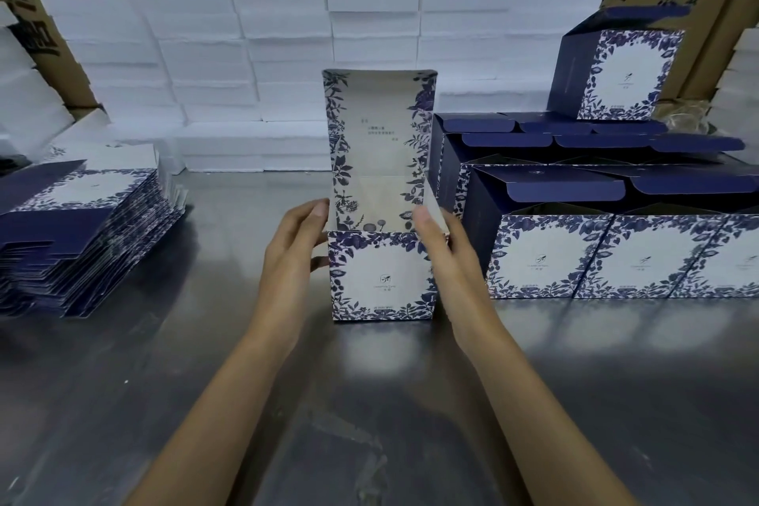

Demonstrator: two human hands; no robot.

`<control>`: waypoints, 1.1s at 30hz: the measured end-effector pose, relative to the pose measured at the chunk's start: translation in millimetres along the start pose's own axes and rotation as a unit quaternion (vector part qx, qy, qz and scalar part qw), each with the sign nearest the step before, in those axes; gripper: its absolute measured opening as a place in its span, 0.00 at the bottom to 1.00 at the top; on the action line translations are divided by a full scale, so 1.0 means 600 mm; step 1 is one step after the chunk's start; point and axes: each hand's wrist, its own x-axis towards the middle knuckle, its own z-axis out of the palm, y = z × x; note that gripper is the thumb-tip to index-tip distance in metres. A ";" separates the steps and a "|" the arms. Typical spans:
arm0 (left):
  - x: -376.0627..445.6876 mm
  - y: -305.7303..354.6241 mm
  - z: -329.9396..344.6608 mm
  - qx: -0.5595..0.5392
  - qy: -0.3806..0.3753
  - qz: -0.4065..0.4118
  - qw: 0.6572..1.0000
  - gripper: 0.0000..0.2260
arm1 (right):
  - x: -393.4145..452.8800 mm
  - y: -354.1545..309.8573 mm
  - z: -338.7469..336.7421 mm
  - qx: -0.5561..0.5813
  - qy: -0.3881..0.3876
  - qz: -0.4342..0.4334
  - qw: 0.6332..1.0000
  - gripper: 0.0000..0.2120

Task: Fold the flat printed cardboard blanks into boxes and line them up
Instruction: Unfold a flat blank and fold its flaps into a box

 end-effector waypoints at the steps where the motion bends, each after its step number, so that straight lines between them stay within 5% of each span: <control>1: 0.000 0.002 0.000 0.002 0.001 -0.006 1.000 0.15 | -0.002 0.000 0.002 -0.006 0.001 -0.008 1.000 0.21; 11: 0.017 0.066 0.006 0.187 -0.111 -0.054 0.975 0.13 | 0.002 0.006 0.005 0.037 0.027 -0.039 0.998 0.32; 15: 0.019 0.078 0.017 0.346 -0.060 -0.006 0.936 0.16 | 0.004 0.005 0.005 0.035 0.023 -0.041 0.998 0.29; 18: 0.023 0.079 0.022 0.371 -0.062 -0.020 0.926 0.16 | 0.004 0.006 0.005 0.045 0.022 -0.045 0.998 0.30; 22: 0.060 0.107 0.019 0.340 -0.101 -0.135 0.925 0.18 | 0.002 0.005 0.005 0.040 0.020 -0.042 0.998 0.29; 27: 0.070 0.090 0.030 0.391 -0.115 -0.091 0.909 0.11 | 0.005 0.008 0.004 0.041 0.023 -0.040 0.998 0.31; 33: 0.114 0.123 0.038 0.455 -0.150 -0.168 0.861 0.20 | 0.003 0.007 0.000 0.033 0.031 -0.040 0.998 0.28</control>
